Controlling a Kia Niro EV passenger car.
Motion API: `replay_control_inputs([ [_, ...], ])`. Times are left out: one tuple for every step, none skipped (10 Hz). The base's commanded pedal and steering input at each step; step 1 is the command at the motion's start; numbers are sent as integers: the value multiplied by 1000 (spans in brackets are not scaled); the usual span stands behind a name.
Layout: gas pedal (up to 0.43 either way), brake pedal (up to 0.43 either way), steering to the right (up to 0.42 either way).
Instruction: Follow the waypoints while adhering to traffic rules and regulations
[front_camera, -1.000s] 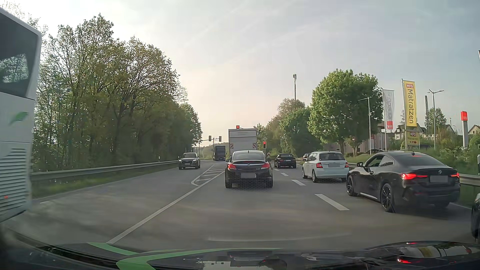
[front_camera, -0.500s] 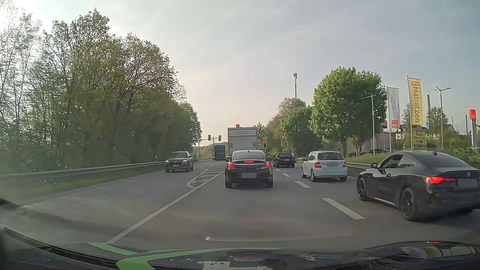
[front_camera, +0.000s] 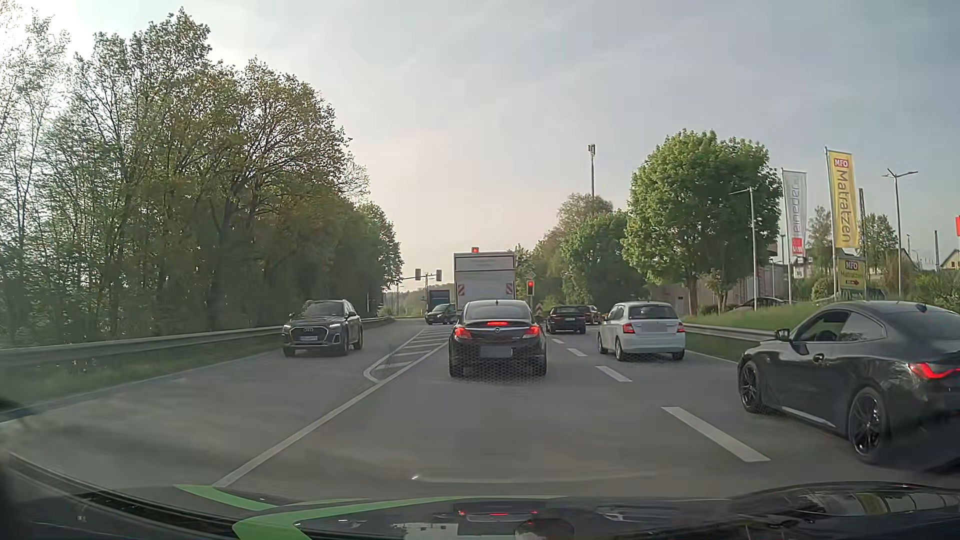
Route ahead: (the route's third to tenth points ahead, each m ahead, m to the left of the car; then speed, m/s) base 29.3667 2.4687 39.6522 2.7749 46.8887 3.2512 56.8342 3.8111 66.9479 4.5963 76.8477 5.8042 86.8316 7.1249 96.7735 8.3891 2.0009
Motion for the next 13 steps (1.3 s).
replay_control_inputs([
  [8, 0, 0],
  [0, 0, 0],
  [0, 0, 0],
  [0, 0, 0],
  [0, 0, 0],
  [0, 0, 0],
  [0, 0, 0],
  [0, 0, 0],
  [0, 0, 0],
  [0, 0, 0],
  [0, 0, 0],
  [0, 0, 0],
  [0, 0, 0],
])
